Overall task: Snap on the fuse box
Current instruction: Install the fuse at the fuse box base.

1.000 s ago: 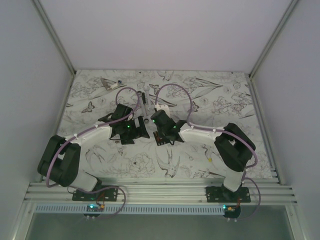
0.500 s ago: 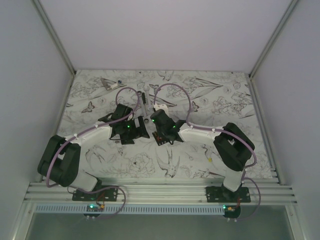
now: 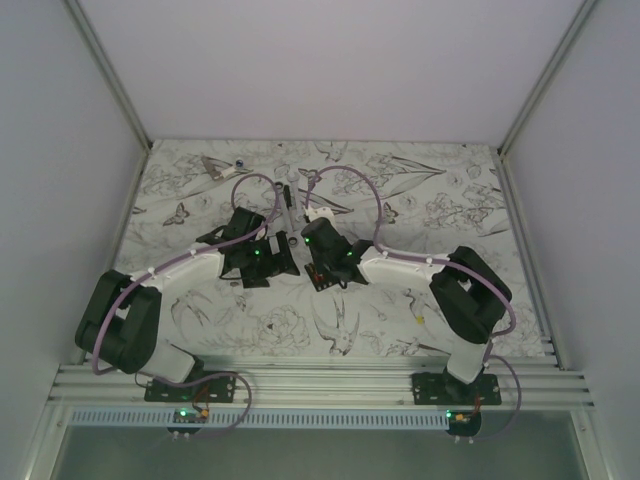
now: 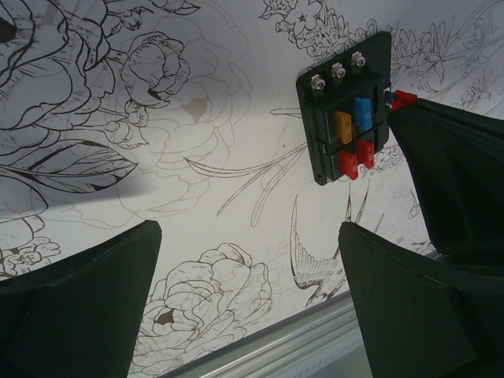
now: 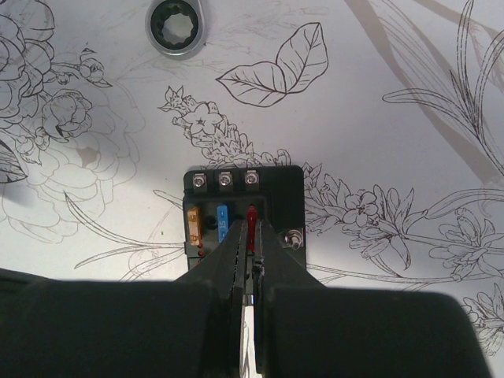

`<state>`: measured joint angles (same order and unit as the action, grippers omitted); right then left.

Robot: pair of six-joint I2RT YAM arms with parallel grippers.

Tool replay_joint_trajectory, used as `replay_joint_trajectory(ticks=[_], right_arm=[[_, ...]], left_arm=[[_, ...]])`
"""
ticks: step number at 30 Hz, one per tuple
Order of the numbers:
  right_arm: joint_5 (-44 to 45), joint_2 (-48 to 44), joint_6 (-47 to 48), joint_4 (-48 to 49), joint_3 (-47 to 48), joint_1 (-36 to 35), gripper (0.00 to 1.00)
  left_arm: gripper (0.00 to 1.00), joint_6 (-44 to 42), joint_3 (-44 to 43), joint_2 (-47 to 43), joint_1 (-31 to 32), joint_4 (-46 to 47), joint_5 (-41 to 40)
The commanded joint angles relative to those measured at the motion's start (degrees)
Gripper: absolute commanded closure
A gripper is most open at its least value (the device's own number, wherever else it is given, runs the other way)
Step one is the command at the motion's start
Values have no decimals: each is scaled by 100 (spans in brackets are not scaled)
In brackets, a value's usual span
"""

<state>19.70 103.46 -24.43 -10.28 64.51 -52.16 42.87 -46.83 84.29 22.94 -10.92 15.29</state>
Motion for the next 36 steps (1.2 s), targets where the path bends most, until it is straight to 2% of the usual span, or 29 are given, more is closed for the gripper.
replay_joint_trajectory(ticks=[1,14,28,36], right_arm=[[-52,66,44,140,68,-48,100],[22,287,38,-74,174,-40,100],[85,110,384,-61,202,-40,100],[60,204,238,-101,199,-40,100]], left_arm=[[0,46,25,52,40,-51,10],[0,45,24,51,40,-40,19],[0,55,33,60,35,-30,19],[1,63,51,35,35,-31,24]])
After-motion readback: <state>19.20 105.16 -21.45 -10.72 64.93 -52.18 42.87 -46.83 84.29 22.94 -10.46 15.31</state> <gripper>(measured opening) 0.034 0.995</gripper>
